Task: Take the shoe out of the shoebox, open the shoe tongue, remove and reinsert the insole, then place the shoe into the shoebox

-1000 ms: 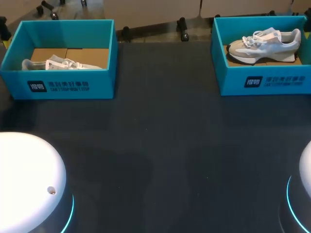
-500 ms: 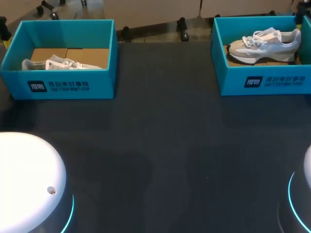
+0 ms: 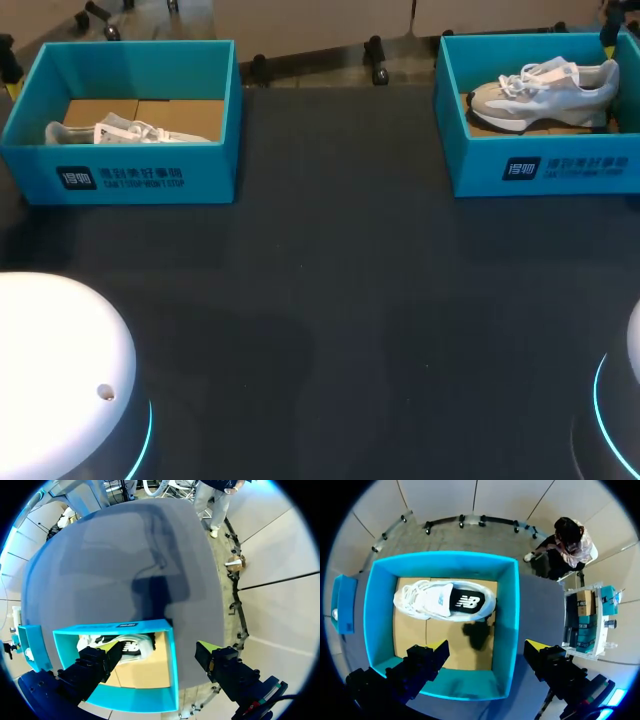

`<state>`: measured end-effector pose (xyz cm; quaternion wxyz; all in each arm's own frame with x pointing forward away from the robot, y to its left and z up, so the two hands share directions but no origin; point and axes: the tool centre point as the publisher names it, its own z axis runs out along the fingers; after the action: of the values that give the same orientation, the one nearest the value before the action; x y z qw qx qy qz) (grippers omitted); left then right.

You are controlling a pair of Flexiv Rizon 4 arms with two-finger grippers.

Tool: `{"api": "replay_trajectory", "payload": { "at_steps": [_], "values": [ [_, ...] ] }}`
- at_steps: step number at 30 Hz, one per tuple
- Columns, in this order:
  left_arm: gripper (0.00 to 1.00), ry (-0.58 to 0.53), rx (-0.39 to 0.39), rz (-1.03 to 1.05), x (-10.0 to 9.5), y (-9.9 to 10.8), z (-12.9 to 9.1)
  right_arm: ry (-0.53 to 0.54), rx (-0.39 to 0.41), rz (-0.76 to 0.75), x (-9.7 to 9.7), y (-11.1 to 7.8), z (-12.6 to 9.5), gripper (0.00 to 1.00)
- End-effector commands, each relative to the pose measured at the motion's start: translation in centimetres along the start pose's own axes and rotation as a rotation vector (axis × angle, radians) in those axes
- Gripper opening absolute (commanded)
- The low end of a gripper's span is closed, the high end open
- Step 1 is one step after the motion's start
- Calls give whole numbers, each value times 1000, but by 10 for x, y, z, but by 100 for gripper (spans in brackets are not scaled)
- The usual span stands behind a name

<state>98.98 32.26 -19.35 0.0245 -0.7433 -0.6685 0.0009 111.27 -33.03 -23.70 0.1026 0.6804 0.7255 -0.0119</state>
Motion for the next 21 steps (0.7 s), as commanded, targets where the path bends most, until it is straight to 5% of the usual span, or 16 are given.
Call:
{"api": "replay_trajectory", "payload": {
  "at_steps": [1,7,18,20,21],
  "values": [
    [100,2,-4,1,0,-2,0,-24,13,-62,5,21,8,100],
    [100,2,-4,1,0,-2,0,-34,43,-130,9,39,25,100],
    [100,2,-4,1,0,-2,0,-71,50,-104,6,39,40,100],
    [100,2,-4,1,0,-2,0,-74,46,-103,6,38,42,48],
    [100,2,-4,1,0,-2,0,-72,44,-102,5,38,43,47]
  ]
}}
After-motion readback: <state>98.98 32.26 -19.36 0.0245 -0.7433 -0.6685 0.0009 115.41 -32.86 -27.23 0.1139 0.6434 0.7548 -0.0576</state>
